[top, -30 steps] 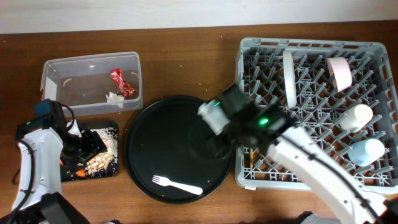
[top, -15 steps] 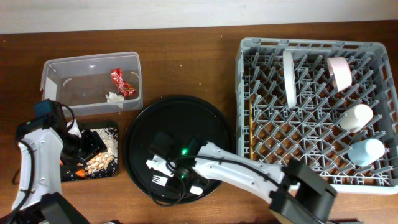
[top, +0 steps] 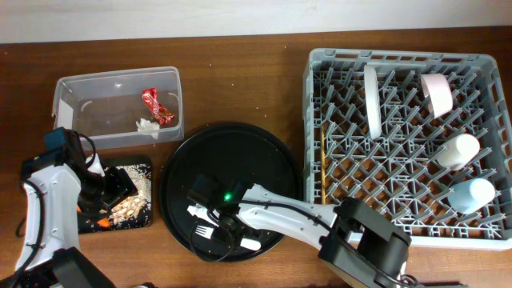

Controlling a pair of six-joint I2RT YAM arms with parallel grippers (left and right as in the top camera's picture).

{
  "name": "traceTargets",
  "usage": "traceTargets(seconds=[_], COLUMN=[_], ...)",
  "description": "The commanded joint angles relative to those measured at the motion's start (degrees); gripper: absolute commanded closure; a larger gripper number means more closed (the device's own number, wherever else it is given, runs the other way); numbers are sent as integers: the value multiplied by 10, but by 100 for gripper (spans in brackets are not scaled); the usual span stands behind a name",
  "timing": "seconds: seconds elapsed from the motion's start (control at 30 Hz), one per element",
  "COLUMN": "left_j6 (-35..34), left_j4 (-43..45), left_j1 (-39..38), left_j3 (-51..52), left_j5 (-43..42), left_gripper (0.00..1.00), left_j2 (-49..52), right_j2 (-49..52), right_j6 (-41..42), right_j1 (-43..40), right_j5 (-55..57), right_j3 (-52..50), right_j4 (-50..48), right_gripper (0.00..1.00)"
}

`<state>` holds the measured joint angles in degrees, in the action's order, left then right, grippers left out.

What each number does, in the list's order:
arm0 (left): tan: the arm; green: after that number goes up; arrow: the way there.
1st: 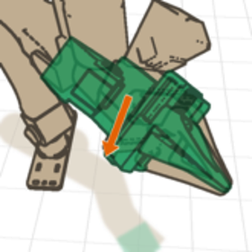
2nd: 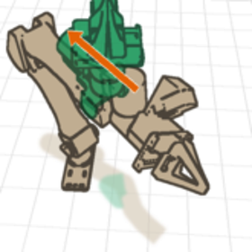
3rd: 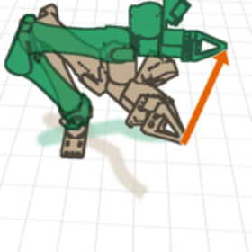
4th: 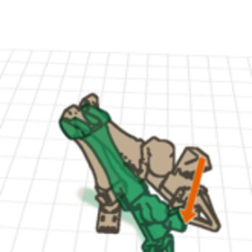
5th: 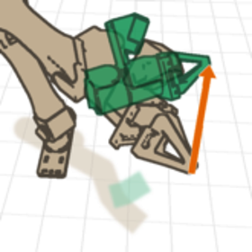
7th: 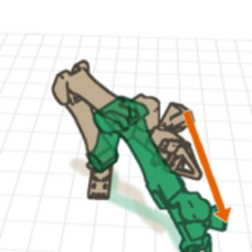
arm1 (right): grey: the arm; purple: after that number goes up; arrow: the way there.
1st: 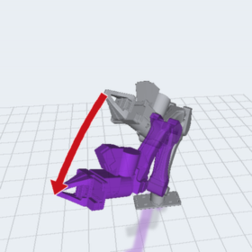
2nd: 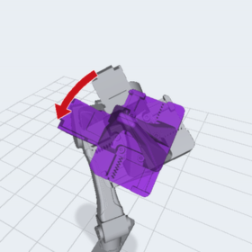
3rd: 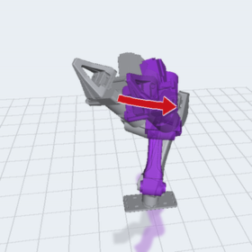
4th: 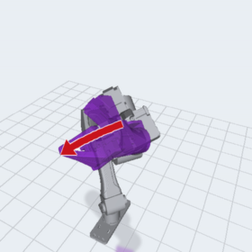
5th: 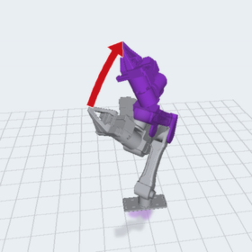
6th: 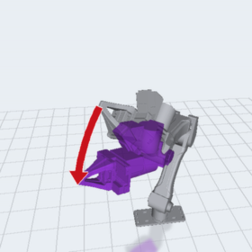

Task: Sort waste into correct bins and load items into the dishwasher rack
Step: 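Grasp the white plastic fork on the round tray with the right gripper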

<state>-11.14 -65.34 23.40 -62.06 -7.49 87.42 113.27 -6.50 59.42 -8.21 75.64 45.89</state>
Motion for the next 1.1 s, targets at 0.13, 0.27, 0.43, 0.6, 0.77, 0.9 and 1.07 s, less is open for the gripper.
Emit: traceTargets(seconds=[0.13,0.27,0.43,0.6,0.77,0.9,1.07], left_j6=[9,9,9,9,9,9,9], left_j4=[2,2,2,2,2,1,2], left_j1=[0,0,0,0,0,0,0], left_j3=[-5,-5,-5,-5,-5,-5,-5], left_j5=[0,0,0,0,0,0,0], left_gripper=[29,29,29,29,29,29,29], left_j2=[-5,-5,-5,-5,-5,-5,-5], right_j2=[14,14,18,39,49,46,2], right_j6=[14,23,28,43,60,65,88], right_j1=[18,28,31,32,32,27,-7], right_j5=[46,46,42,42,42,43,45], right_j3=[-5,-5,-5,-6,-6,-5,8], right_j4=[-12,-13,-14,-14,-14,-6,17], right_gripper=[44,44,49,56,69,79,85])
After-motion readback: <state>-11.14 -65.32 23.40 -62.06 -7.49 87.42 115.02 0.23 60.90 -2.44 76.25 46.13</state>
